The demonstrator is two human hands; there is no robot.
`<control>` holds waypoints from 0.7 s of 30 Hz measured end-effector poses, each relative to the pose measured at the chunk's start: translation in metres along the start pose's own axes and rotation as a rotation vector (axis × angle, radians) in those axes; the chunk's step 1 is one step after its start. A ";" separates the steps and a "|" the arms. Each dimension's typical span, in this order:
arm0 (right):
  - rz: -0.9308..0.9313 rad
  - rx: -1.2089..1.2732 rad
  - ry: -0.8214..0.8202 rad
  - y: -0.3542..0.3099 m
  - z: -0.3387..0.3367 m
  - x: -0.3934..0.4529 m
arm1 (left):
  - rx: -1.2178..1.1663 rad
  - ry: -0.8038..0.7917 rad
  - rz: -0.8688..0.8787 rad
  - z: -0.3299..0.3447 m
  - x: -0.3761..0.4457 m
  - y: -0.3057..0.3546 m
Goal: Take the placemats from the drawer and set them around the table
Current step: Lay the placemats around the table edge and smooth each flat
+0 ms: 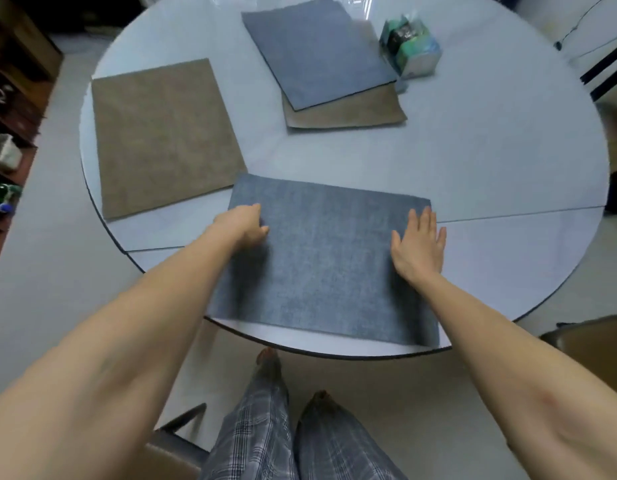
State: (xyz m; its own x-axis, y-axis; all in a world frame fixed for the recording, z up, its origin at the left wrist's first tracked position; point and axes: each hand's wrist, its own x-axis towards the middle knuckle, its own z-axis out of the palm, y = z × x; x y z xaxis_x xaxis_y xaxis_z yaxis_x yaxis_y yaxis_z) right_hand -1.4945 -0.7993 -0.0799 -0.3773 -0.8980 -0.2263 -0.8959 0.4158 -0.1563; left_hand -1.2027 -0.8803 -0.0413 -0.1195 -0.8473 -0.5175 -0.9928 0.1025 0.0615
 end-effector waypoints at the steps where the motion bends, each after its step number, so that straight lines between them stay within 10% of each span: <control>1: -0.043 0.036 -0.003 -0.014 -0.014 0.013 | 0.016 0.014 0.026 -0.016 0.005 0.000; 13: -0.298 0.022 -0.090 -0.163 -0.115 0.192 | -0.180 0.198 0.174 -0.159 0.156 0.015; 21: -0.537 -0.492 -0.030 -0.204 -0.084 0.326 | -0.055 0.238 0.352 -0.159 0.284 0.025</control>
State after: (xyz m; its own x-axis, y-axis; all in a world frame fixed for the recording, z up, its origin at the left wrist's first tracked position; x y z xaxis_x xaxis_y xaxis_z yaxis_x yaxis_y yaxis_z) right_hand -1.4547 -1.1885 -0.0407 0.1445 -0.9527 -0.2675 -0.9600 -0.2004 0.1954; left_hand -1.2618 -1.2016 -0.0508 -0.4415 -0.8631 -0.2453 -0.8892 0.3844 0.2481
